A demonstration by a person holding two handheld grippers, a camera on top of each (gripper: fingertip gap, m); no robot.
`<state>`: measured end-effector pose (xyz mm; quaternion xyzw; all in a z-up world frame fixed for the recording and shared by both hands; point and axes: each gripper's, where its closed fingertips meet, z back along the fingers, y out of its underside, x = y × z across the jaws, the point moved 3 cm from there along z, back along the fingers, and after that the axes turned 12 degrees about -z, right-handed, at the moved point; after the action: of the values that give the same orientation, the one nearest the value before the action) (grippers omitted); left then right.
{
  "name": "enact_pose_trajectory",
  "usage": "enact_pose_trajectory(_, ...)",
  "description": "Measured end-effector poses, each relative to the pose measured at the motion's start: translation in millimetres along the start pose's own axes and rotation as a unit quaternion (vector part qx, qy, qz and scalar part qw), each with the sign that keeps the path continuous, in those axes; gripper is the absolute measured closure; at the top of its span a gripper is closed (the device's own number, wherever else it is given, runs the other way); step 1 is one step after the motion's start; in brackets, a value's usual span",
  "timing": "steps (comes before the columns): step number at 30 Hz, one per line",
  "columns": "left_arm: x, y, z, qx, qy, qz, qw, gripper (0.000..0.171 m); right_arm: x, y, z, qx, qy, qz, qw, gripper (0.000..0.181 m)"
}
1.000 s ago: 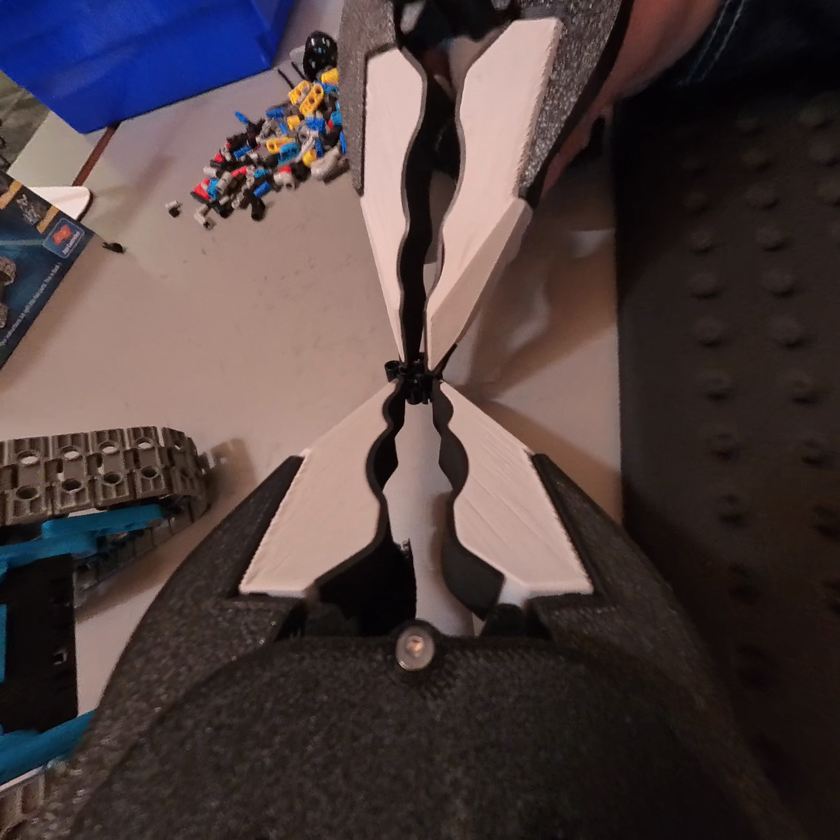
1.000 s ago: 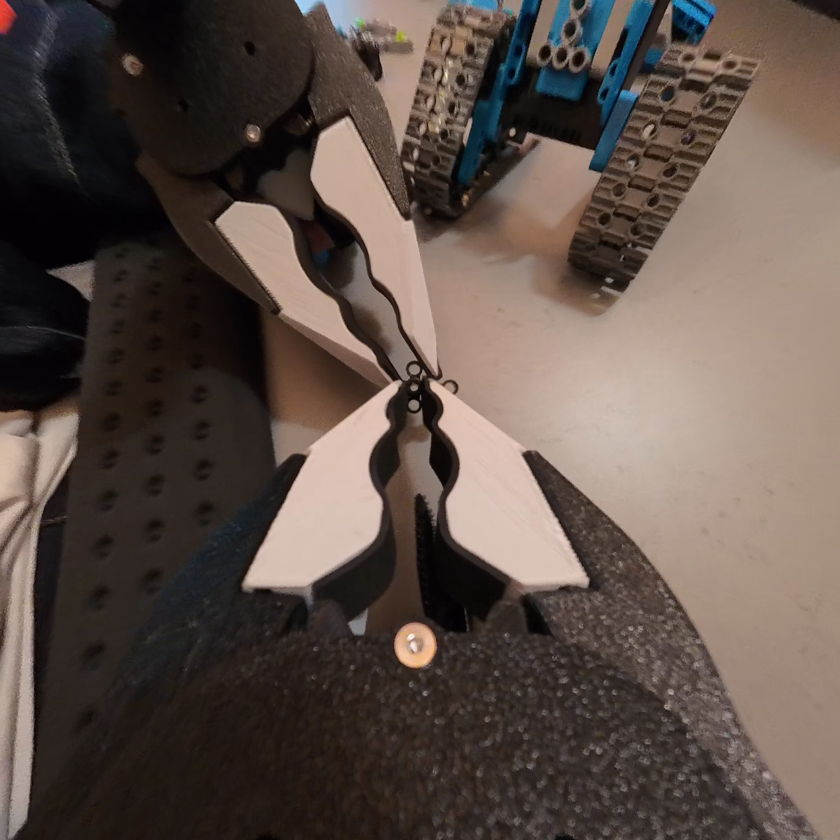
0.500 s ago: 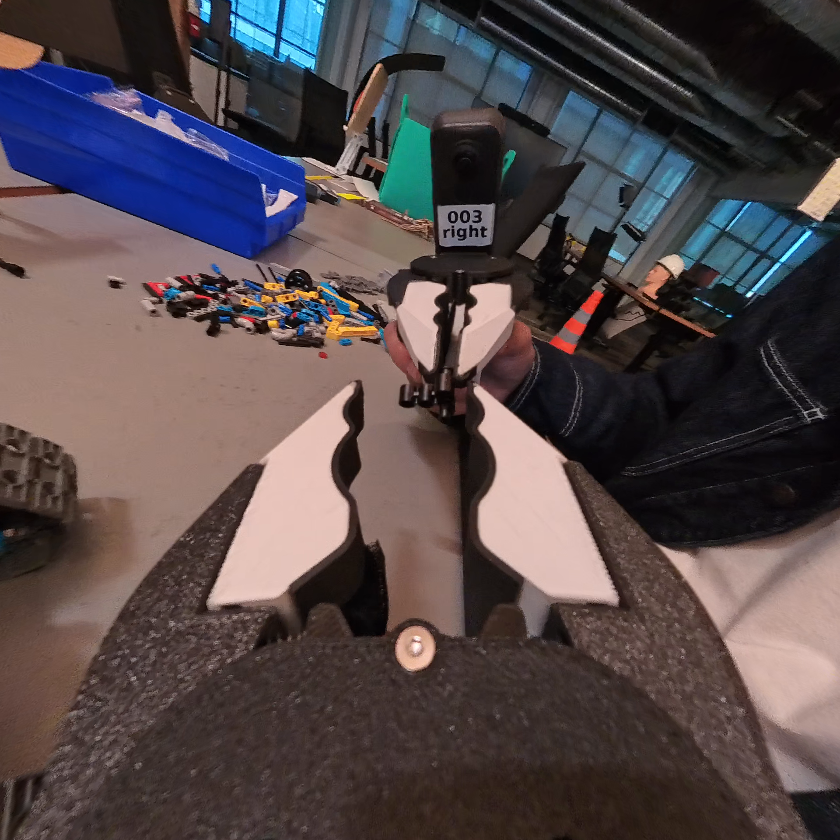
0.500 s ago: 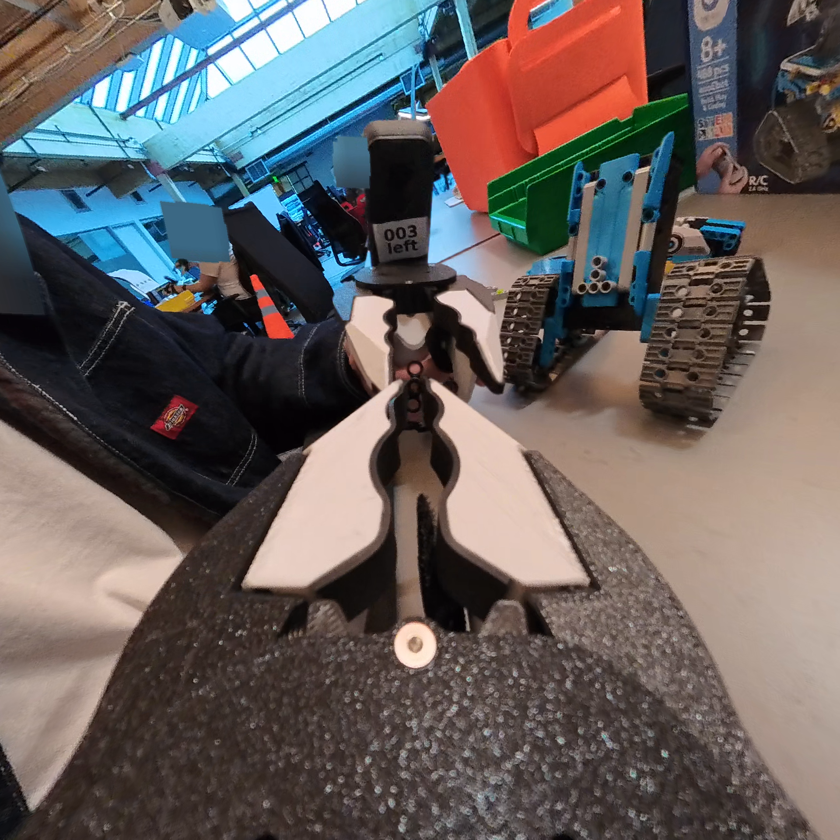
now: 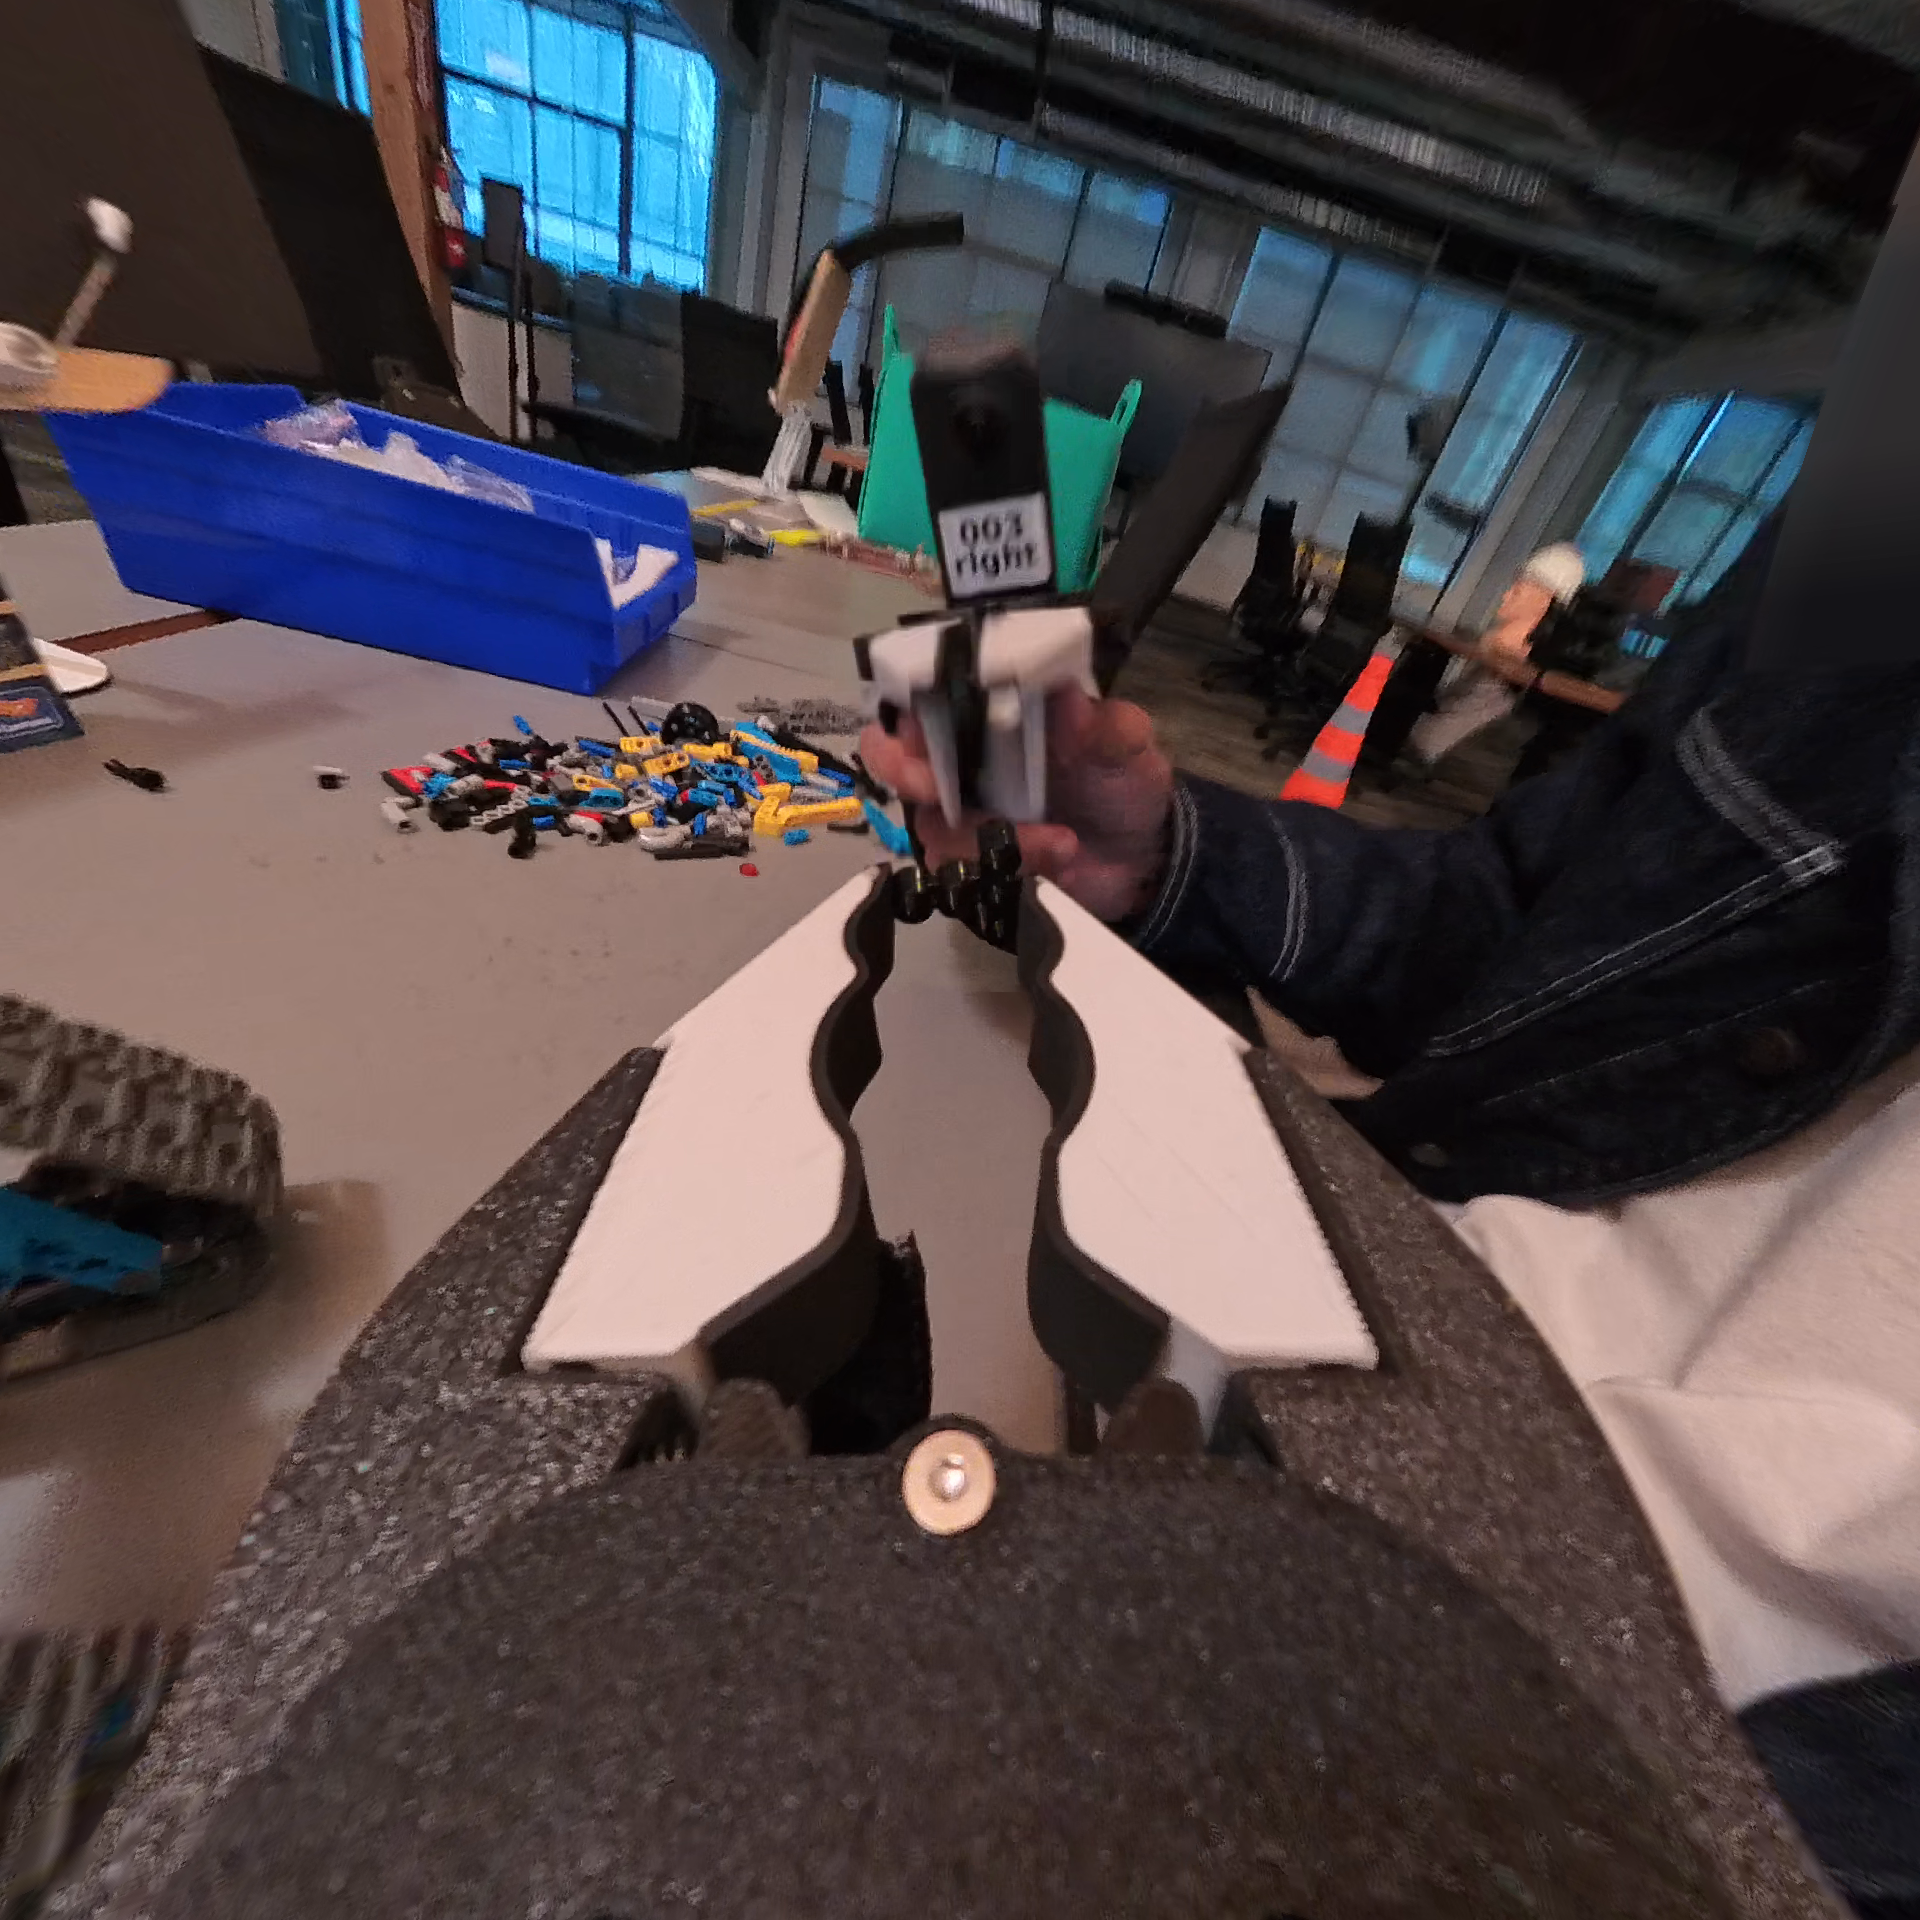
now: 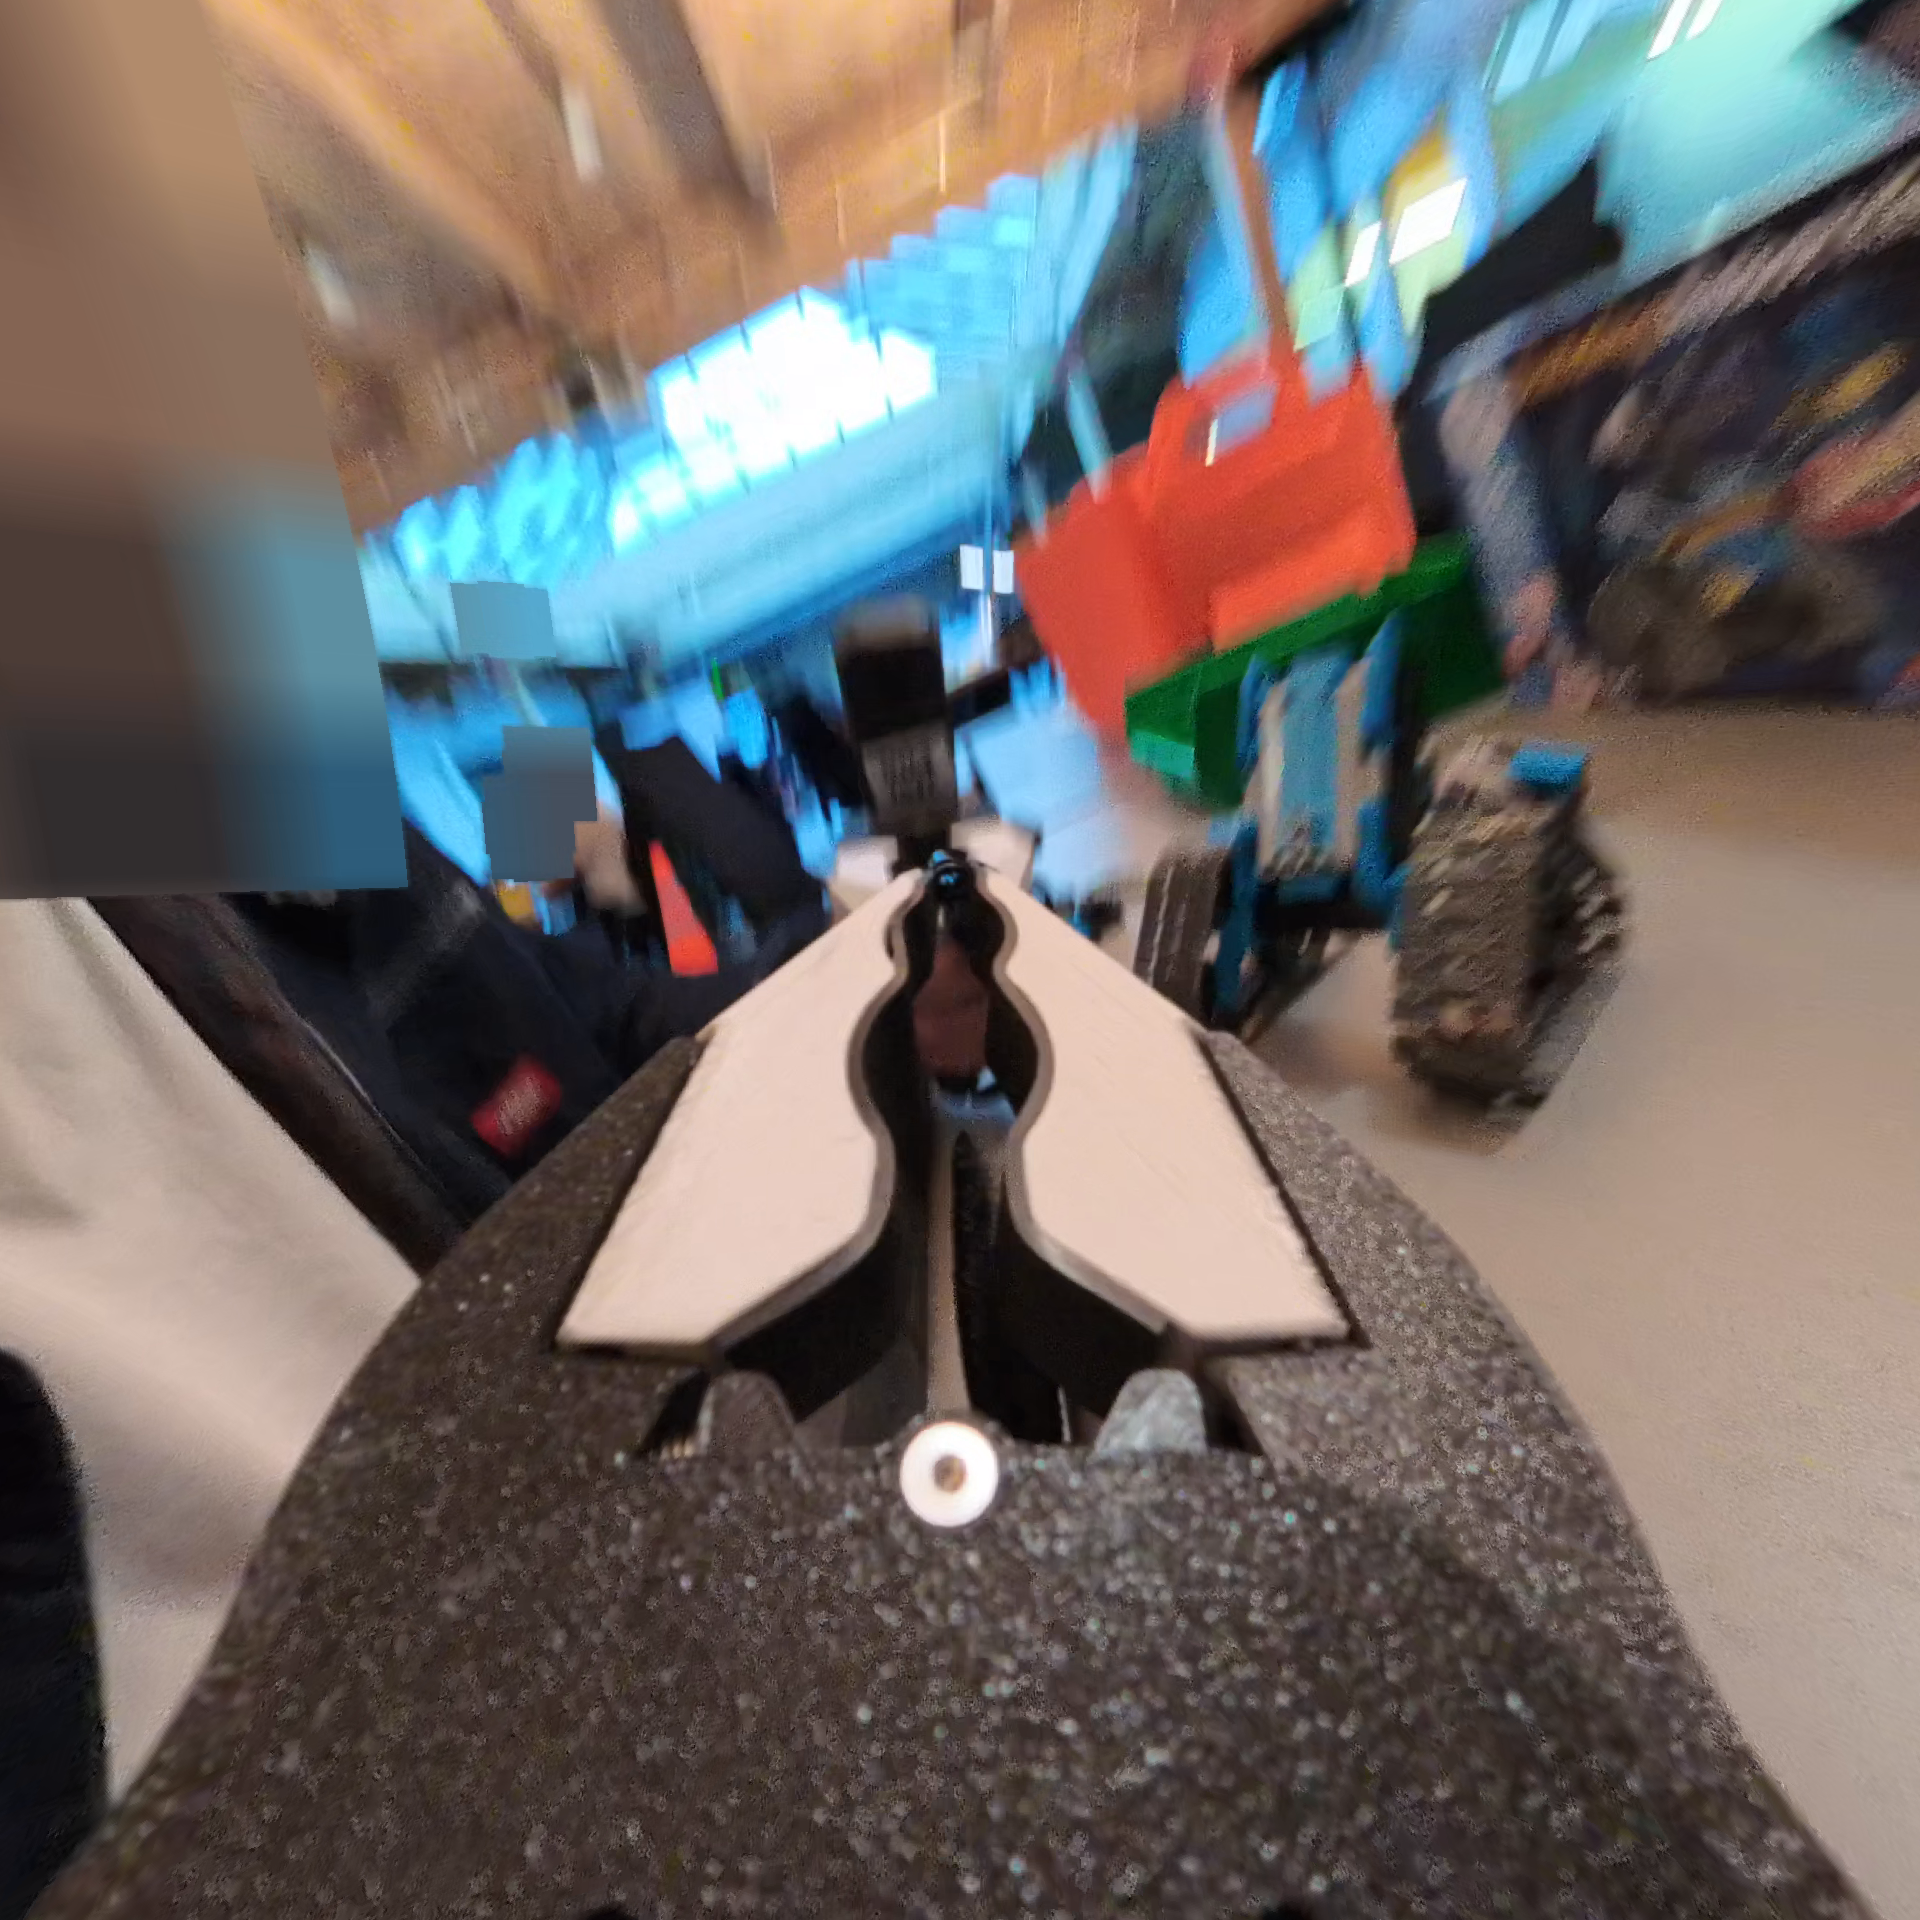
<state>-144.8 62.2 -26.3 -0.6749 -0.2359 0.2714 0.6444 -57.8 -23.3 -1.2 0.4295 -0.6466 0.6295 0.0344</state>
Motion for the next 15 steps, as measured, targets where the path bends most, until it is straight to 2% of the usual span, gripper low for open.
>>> enact_pose_trajectory(1,3.6,-3.6,9.4,-0.017,-0.008,0.012,1.000,0.150,-5.4,-12.7,20.4,-0.024,0.017,0.006,1.000,0.180)
enact_pose_trajectory(4,6.2,-10.0,14.9,-0.038,-0.014,0.018,0.999,0.149,-21.6,1.6,36.5,0.053,0.098,0.043,0.993,0.177)
enact_pose_trajectory(5,6.6,-9.3,12.8,-0.033,-0.016,0.014,0.999,0.149,-32.1,4.0,41.6,0.068,0.137,0.051,0.987,0.177)
enact_pose_trajectory(6,8.0,-7.3,11.0,-0.024,-0.026,0.005,0.999,0.149,-49.3,4.0,51.4,0.086,0.205,0.070,0.973,0.177)
enact_pose_trajectory(7,10.4,-5.1,10.2,-0.013,-0.043,-0.010,0.999,0.149,-72.0,0.5,69.1,0.099,0.297,0.091,0.945,0.177)
enact_pose_trajectory(8,13.9,-2.9,10.2,0.000,-0.068,-0.030,0.997,0.149,-97.1,-4.4,96.0,0.115,0.408,0.109,0.899,0.176)
enact_pose_trajectory(10,23.1,3.0,10.4,0.038,-0.127,-0.087,0.987,0.148,-134.7,-9.8,161.4,0.149,0.604,0.119,0.774,0.176)
enact_pose_trajectory(11,27.0,6.4,10.1,0.060,-0.154,-0.118,0.979,0.148,-142.8,-9.4,185.0,0.154,0.657,0.108,0.730,0.176)
enact_pose_trajectory(12,28.5,9.3,8.9,0.079,-0.172,-0.149,0.971,0.148,-145.2,-8.3,194.0,0.146,0.672,0.097,0.719,0.176)
enact_pose_trajectory(13,28.6,12.4,7.1,0.098,-0.185,-0.181,0.961,0.148,-144.6,-9.4,195.9,0.129,0.672,0.085,0.724,0.176)
enact_pose_trajectory(15,30.8,20.8,4.1,0.142,-0.210,-0.237,0.938,0.148,-141.1,-17.3,199.5,0.101,0.679,0.083,0.722,0.155)
